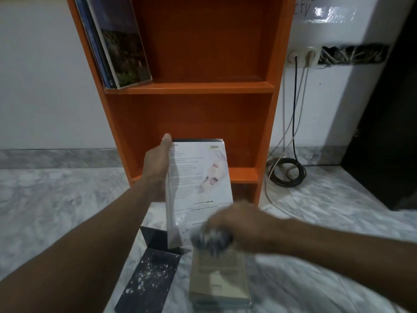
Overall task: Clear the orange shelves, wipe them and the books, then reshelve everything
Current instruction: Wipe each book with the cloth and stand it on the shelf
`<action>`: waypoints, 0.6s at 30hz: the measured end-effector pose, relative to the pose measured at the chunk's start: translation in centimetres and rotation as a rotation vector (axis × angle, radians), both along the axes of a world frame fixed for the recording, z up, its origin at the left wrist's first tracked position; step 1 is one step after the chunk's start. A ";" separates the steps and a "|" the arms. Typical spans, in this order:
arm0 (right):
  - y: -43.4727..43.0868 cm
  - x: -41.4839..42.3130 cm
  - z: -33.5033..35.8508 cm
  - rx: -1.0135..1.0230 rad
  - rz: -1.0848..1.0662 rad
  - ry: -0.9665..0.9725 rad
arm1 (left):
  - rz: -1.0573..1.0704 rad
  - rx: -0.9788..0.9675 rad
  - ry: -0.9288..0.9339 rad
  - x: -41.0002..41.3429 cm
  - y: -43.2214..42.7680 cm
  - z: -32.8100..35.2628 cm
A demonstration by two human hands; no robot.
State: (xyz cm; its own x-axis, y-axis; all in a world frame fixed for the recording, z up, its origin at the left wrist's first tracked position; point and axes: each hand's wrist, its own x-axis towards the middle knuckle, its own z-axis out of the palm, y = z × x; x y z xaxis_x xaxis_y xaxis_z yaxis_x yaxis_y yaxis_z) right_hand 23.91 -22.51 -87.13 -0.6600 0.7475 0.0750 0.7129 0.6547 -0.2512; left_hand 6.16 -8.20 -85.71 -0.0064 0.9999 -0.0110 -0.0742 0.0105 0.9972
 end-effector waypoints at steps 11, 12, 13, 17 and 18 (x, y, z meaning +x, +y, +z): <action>6.5 -4.0 0.4 0.420 -0.263 0.147 | -0.128 -0.089 -0.115 0.0 -0.8 0.6; 4.3 -4.5 -1.9 0.407 -0.164 0.089 | -0.118 -0.096 -0.125 -0.4 -0.9 0.7; 2.1 -4.6 -3.8 0.378 -0.039 0.014 | -0.100 -0.101 -0.137 -0.9 -1.0 0.7; -2.0 -3.1 -4.5 -0.060 0.223 -0.147 | 0.030 -0.033 -0.045 -2.7 -0.2 -0.2; -1.3 -2.7 -3.2 -0.120 0.103 -0.059 | 0.050 -0.016 -0.017 -2.9 -0.1 -0.3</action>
